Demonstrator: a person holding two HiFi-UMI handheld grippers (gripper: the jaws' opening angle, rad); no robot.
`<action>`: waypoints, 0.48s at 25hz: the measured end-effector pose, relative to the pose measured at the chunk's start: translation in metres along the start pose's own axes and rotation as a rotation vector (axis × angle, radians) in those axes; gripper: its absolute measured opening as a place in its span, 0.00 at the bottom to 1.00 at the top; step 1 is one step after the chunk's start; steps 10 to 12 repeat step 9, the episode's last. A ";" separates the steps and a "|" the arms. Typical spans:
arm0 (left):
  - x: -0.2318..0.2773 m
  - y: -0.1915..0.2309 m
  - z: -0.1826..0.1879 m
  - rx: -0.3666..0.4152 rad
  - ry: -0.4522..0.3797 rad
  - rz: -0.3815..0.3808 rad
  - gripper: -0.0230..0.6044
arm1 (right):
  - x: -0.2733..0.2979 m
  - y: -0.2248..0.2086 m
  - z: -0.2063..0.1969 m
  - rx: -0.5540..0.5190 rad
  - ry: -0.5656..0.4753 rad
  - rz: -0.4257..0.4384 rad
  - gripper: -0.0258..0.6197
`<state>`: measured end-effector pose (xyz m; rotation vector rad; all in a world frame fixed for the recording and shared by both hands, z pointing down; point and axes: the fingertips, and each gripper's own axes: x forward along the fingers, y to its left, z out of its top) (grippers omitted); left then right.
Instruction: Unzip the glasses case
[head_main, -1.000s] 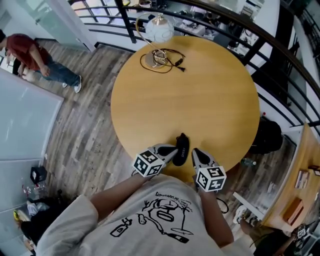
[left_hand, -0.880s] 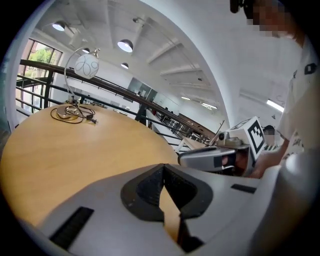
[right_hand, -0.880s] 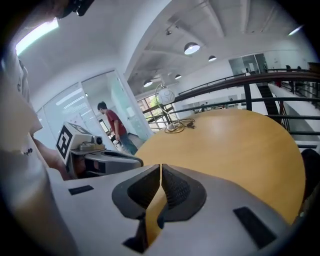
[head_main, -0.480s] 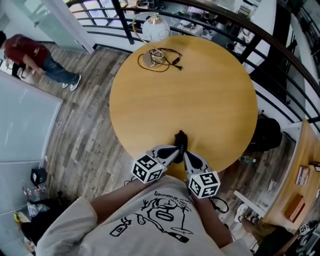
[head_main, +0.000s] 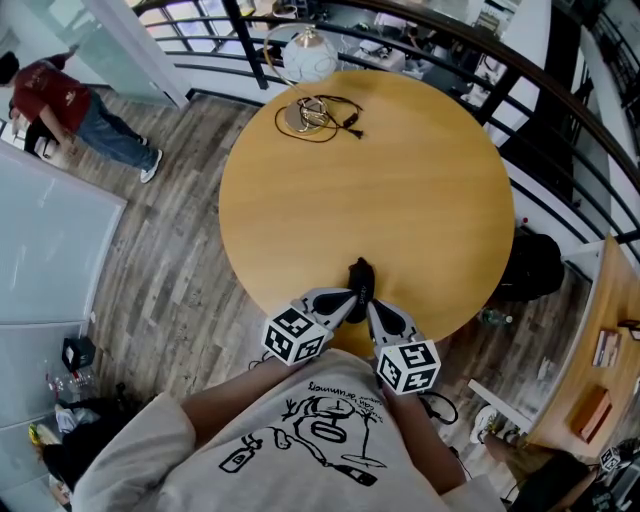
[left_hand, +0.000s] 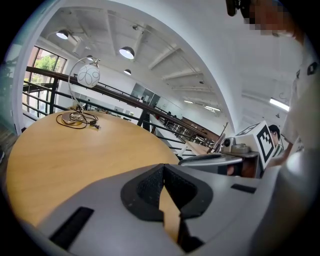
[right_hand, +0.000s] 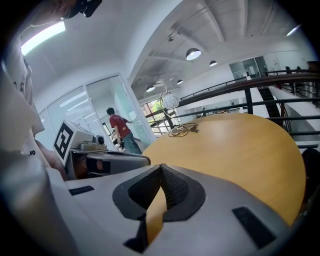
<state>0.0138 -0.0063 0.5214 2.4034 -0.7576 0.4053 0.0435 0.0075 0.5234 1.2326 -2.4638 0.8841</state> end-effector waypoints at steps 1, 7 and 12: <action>0.000 -0.001 0.000 0.001 -0.001 0.002 0.05 | -0.001 0.000 0.000 -0.003 0.000 -0.001 0.08; -0.001 -0.001 -0.001 0.002 -0.002 0.006 0.05 | -0.001 0.002 -0.002 -0.037 0.005 -0.006 0.08; -0.001 -0.001 -0.002 0.001 -0.003 0.006 0.05 | -0.001 0.002 -0.002 -0.049 0.007 -0.008 0.08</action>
